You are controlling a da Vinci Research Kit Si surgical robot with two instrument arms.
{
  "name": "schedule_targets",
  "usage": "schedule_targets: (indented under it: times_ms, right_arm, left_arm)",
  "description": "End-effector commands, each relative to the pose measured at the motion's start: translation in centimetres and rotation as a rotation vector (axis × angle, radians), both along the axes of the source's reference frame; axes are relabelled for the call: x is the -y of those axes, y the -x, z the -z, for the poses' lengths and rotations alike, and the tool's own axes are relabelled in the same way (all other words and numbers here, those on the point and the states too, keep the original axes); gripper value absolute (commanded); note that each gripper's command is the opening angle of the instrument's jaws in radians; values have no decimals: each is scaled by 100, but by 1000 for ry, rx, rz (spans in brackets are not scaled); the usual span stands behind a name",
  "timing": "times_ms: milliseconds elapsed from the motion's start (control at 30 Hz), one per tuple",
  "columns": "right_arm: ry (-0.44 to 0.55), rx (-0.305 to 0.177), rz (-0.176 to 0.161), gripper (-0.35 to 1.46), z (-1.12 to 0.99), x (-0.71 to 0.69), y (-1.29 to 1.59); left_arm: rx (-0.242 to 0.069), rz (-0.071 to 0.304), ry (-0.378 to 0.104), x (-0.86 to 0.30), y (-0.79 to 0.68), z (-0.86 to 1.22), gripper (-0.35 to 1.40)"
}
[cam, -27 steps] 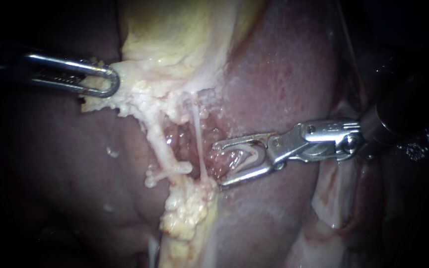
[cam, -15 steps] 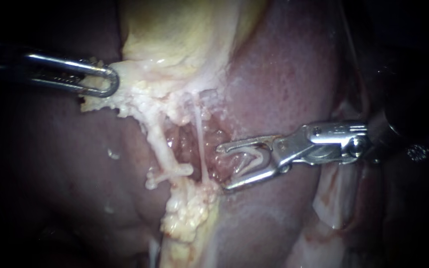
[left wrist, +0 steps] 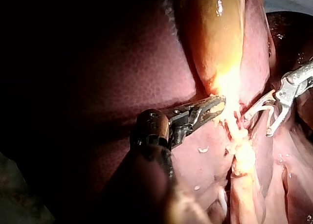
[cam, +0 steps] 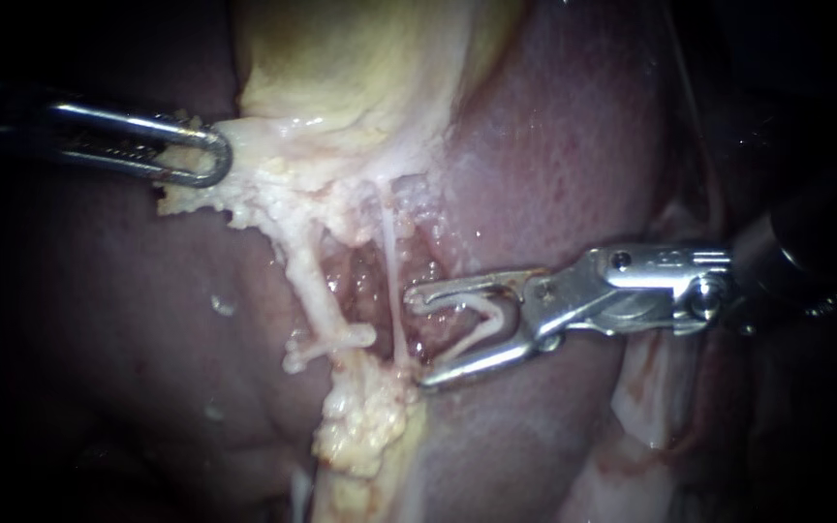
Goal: Clipping second clip left tube
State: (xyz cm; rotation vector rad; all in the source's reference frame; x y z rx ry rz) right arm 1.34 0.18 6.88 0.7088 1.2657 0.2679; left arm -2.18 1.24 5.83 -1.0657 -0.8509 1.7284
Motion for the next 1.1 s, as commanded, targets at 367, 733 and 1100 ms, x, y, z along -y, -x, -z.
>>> schedule_targets:
  times_ms: [367,733,1100]
  right_arm:
    - [-32,25,-15,49,-24,4,-21]
    - [-42,35,-24,50,-41,3,-31]
    - [-64,-54,51,49,-37,7,-61]
  left_arm:
    - [-1,1,1,1,2,-1,-35]
    - [-1,1,1,2,2,-2,-35]
    - [-2,2,2,2,3,-2,-35]
